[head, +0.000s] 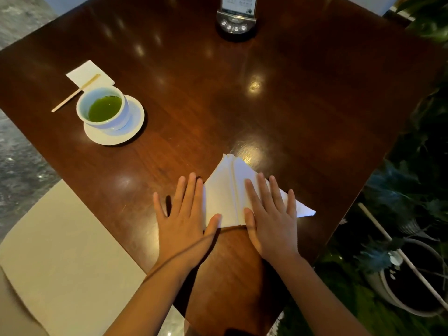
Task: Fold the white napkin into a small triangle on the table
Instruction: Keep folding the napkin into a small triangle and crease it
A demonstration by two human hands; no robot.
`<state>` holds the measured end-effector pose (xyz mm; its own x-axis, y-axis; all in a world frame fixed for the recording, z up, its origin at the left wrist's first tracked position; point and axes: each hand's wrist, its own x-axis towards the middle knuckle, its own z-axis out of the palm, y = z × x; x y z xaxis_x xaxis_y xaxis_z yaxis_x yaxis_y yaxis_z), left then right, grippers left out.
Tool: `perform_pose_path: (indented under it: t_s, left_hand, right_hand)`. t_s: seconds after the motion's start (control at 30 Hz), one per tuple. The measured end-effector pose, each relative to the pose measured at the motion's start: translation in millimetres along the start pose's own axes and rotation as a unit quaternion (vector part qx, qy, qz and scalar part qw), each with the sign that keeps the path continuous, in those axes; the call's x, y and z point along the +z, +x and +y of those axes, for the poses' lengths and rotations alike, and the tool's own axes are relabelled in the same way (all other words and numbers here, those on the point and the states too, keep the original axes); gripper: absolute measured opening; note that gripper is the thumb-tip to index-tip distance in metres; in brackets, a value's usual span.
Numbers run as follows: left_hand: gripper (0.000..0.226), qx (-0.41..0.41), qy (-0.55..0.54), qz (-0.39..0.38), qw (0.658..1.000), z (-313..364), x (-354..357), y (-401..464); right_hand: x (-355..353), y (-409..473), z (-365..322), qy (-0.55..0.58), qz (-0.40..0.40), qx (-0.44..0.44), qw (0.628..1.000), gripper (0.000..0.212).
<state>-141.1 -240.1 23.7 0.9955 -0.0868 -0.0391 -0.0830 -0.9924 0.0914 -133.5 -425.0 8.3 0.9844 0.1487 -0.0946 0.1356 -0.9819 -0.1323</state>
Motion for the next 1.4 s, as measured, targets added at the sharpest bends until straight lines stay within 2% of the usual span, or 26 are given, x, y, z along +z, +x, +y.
perform_pose_path:
  t_s: [0.07,0.17,0.27,0.43,0.6,0.67,0.73,0.83,0.87,0.93,1.0,1.03,1.1,1.13,1.23,1.4]
  left_hand:
    - [0.072,0.024,-0.023,0.022,0.999,21,-5,16]
    - [0.069,0.059,-0.052,0.011,0.997,51,0,41]
    - [0.071,0.057,-0.046,-0.008,0.997,59,16,52]
    - [0.073,0.049,-0.051,-0.014,0.997,58,25,55]
    - [0.074,0.036,-0.061,-0.030,0.997,61,17,56]
    - [0.075,0.027,-0.068,-0.039,0.997,62,17,56]
    - [0.076,0.022,-0.084,-0.050,0.995,65,16,56]
    - [0.077,0.030,-0.105,-0.073,0.991,65,9,60]
    - [0.073,0.033,-0.143,-0.080,0.986,63,4,63]
    - [0.058,-0.004,-0.291,-0.071,0.954,57,-20,69]
    - [0.044,-0.076,-0.421,0.002,0.904,44,-42,79]
    - [0.039,-0.118,-0.474,0.005,0.873,36,-52,86]
    - [0.043,-0.167,-0.569,-0.069,0.802,24,-64,102]
    - [0.048,-0.167,-0.577,-0.127,0.789,21,-69,109]
    - [0.059,-0.145,-0.530,-0.271,0.790,19,-77,120]
    - [0.062,-0.143,-0.490,-0.358,0.782,14,-64,141]
  right_hand:
    - [-2,0,-1,0.014,-0.001,0.002,1.000,0.058]
    - [-8,-1,0,0.058,0.000,0.005,0.998,0.056]
    - [-16,-3,8,0.097,0.020,0.030,0.995,0.055]
    - [-33,-14,38,0.071,0.053,0.107,0.990,0.049]
    - [-47,-14,57,0.103,0.002,0.165,0.981,0.031]
    - [-52,-10,61,0.153,-0.021,0.189,0.970,0.019]
    - [-57,-9,63,0.253,-0.015,0.206,0.945,0.008]
    - [-65,-10,59,0.370,0.039,0.232,0.899,0.009]
    - [-68,-10,57,0.388,0.061,0.239,0.888,0.009]
    - [-72,-9,54,0.409,0.096,0.250,0.873,0.006]
    - [-76,-6,51,0.415,0.117,0.252,0.866,0.007]
    - [-77,-4,51,0.418,0.124,0.252,0.864,0.008]
    - [-80,-2,49,0.422,0.134,0.246,0.862,0.011]
    - [-81,-1,47,0.422,0.138,0.241,0.863,0.012]
    - [-85,2,44,0.417,0.143,0.229,0.868,0.013]
    - [-98,3,34,0.407,0.153,0.199,0.878,0.015]
